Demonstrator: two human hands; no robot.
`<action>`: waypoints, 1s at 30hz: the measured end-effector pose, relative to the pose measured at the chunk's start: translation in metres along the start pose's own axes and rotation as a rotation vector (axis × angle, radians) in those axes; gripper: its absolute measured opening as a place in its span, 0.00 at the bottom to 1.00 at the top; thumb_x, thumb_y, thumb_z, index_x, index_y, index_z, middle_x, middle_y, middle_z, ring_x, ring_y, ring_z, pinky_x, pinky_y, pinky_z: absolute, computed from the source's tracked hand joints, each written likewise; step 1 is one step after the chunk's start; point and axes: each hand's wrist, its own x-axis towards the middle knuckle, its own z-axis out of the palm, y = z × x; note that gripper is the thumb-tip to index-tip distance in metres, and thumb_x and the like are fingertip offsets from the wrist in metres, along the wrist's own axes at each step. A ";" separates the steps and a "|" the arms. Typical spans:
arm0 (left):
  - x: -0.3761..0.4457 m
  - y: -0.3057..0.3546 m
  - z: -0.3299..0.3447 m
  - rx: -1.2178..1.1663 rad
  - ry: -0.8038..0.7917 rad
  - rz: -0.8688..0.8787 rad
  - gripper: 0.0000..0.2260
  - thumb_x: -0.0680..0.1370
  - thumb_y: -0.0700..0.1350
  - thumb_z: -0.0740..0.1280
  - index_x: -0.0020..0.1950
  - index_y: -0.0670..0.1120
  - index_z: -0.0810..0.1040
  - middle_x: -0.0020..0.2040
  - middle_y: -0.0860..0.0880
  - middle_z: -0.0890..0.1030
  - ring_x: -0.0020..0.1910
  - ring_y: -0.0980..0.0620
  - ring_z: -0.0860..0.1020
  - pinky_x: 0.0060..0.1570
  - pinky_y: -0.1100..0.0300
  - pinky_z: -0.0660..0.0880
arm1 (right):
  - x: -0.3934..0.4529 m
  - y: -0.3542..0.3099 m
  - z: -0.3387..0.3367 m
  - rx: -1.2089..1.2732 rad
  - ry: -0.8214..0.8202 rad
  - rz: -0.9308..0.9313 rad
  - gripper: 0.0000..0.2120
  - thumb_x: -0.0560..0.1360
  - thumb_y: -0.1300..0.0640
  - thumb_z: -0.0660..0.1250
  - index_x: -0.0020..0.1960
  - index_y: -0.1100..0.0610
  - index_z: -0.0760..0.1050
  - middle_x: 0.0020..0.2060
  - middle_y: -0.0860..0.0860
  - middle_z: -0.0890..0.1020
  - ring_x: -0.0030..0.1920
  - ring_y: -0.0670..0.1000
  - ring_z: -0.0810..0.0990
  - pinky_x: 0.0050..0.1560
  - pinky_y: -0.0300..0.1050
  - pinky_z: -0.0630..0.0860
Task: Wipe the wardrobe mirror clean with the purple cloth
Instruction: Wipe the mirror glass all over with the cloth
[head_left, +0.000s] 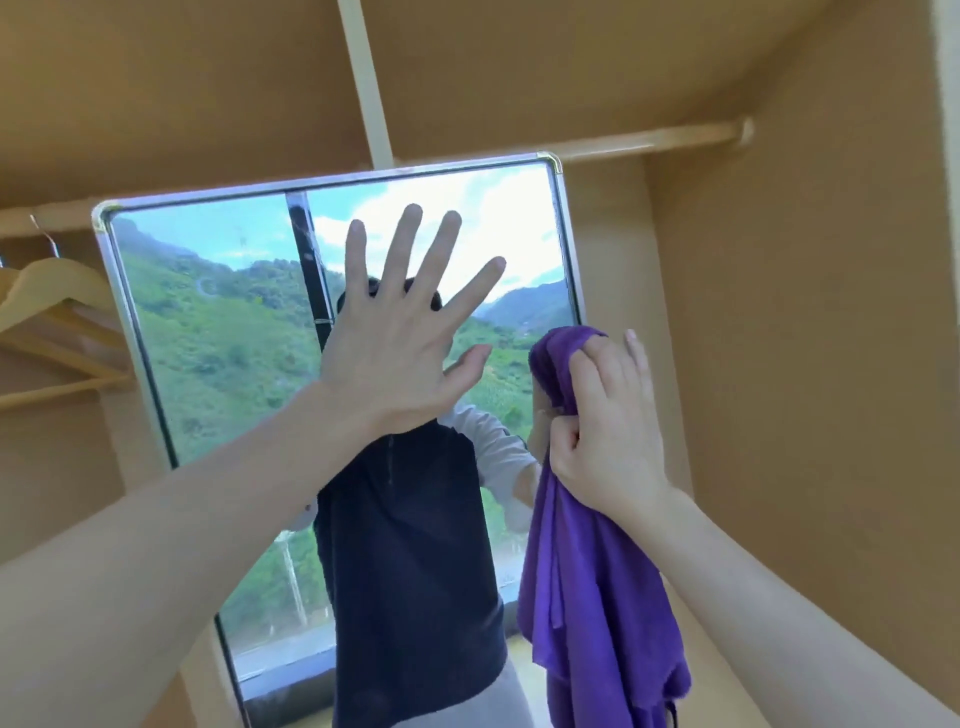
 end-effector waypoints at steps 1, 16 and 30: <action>0.001 0.000 0.001 0.011 0.002 0.005 0.32 0.80 0.65 0.43 0.83 0.58 0.45 0.84 0.42 0.45 0.82 0.35 0.43 0.74 0.28 0.45 | -0.008 -0.002 0.003 0.014 0.013 0.019 0.15 0.69 0.62 0.53 0.52 0.62 0.71 0.50 0.57 0.76 0.55 0.58 0.73 0.77 0.63 0.58; -0.001 0.006 0.001 0.018 0.017 0.008 0.32 0.81 0.64 0.47 0.83 0.55 0.48 0.83 0.40 0.46 0.81 0.33 0.44 0.73 0.25 0.47 | -0.105 -0.027 0.009 0.041 -0.101 0.135 0.11 0.66 0.62 0.58 0.49 0.59 0.68 0.49 0.53 0.68 0.54 0.58 0.71 0.78 0.56 0.58; -0.012 0.015 -0.002 -0.068 -0.008 -0.009 0.32 0.80 0.62 0.49 0.83 0.54 0.51 0.84 0.40 0.48 0.82 0.35 0.45 0.74 0.27 0.47 | -0.135 -0.035 0.000 -0.029 -0.344 0.230 0.20 0.67 0.63 0.59 0.59 0.59 0.67 0.59 0.55 0.70 0.64 0.60 0.71 0.77 0.56 0.57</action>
